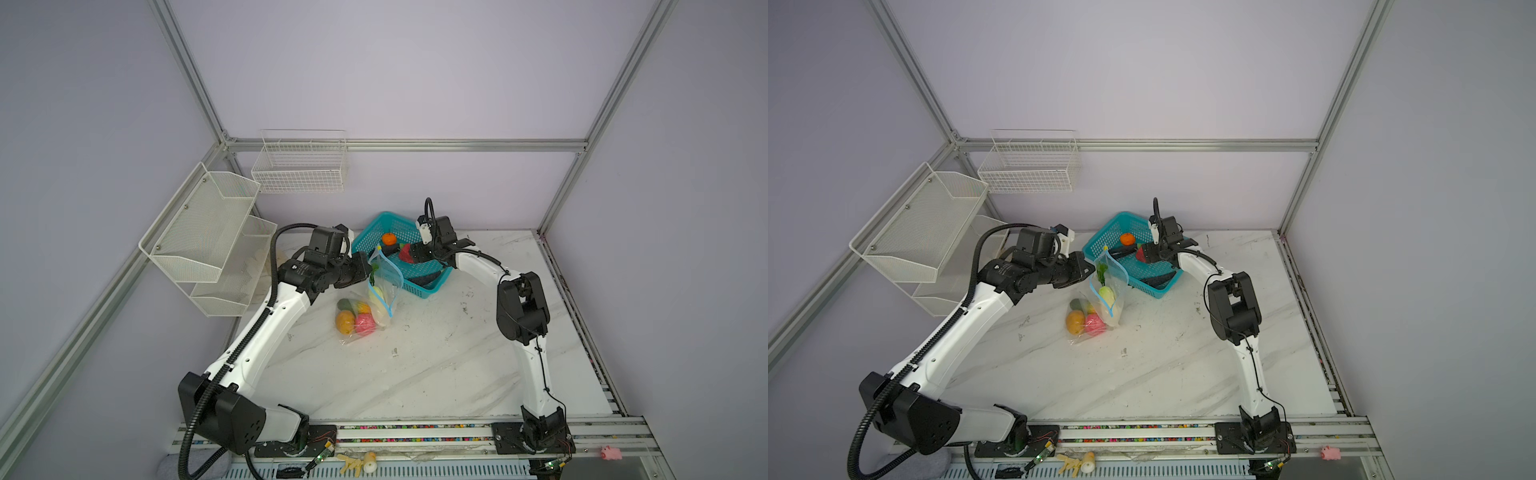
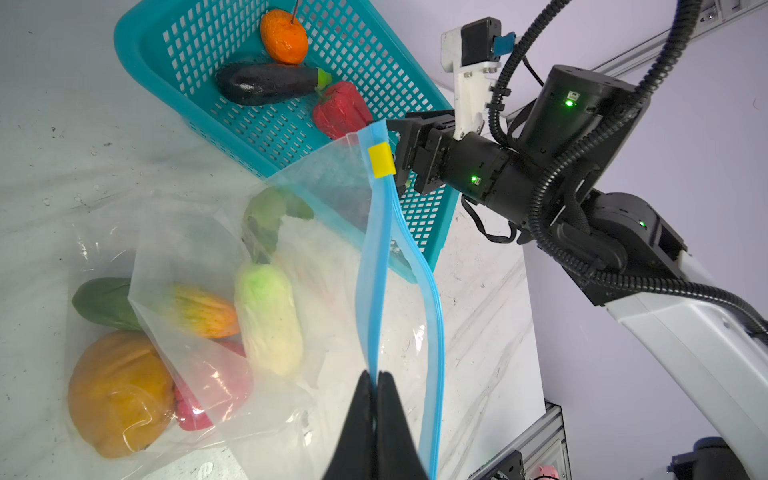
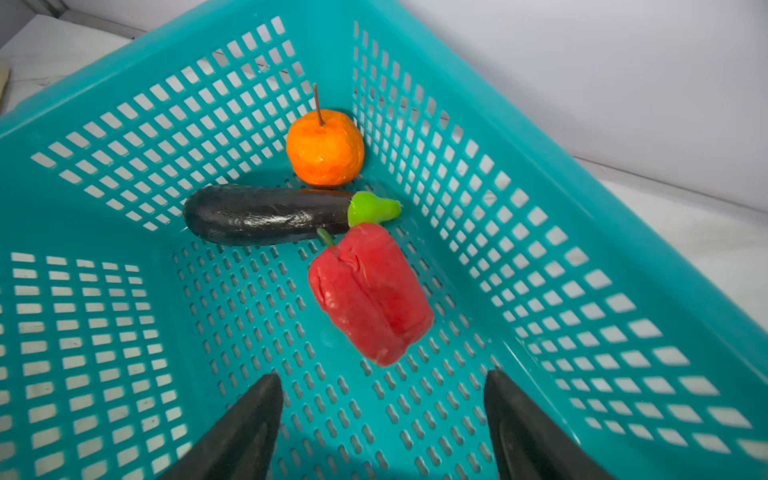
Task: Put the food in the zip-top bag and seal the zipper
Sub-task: 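Raise the right gripper out of the bag and move it over the basket, then lower the right gripper onto the red pepper and close on it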
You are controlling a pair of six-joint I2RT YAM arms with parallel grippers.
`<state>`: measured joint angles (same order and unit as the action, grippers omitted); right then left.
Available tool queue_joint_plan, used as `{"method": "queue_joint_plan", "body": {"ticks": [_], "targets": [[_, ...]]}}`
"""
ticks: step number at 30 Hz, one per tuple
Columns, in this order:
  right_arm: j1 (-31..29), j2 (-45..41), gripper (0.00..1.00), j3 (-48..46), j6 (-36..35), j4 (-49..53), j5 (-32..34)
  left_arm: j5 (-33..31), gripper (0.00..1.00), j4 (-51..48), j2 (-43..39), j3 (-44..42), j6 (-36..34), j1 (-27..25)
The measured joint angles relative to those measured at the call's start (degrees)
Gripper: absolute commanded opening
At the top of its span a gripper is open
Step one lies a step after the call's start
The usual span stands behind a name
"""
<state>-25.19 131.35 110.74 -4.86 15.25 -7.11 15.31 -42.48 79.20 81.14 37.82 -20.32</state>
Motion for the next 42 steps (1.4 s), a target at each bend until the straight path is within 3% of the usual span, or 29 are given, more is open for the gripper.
{"method": "queue_joint_plan", "body": {"ticks": [5, 17, 24, 42], "targets": [[0.0, 4.8, 0.90, 4.0, -5.2, 0.2, -1.3, 0.1, 0.00, 0.0, 0.0, -0.1, 0.0, 0.0], [0.0, 12.4, 0.90, 12.5, -9.5, 2.3, -2.8, 0.1, 0.00, 0.0, 0.0, -0.4, 0.0, 0.0], [0.0, 16.2, 0.82, 18.2, -9.8, 3.8, -3.9, 0.3, 0.00, 0.0, 0.0, -1.2, 0.0, 0.0], [0.0, 16.8, 0.64, 19.5, -8.8, 4.8, -5.5, 0.8, 0.00, 0.2, 0.0, -1.2, 0.0, 0.0]]}}
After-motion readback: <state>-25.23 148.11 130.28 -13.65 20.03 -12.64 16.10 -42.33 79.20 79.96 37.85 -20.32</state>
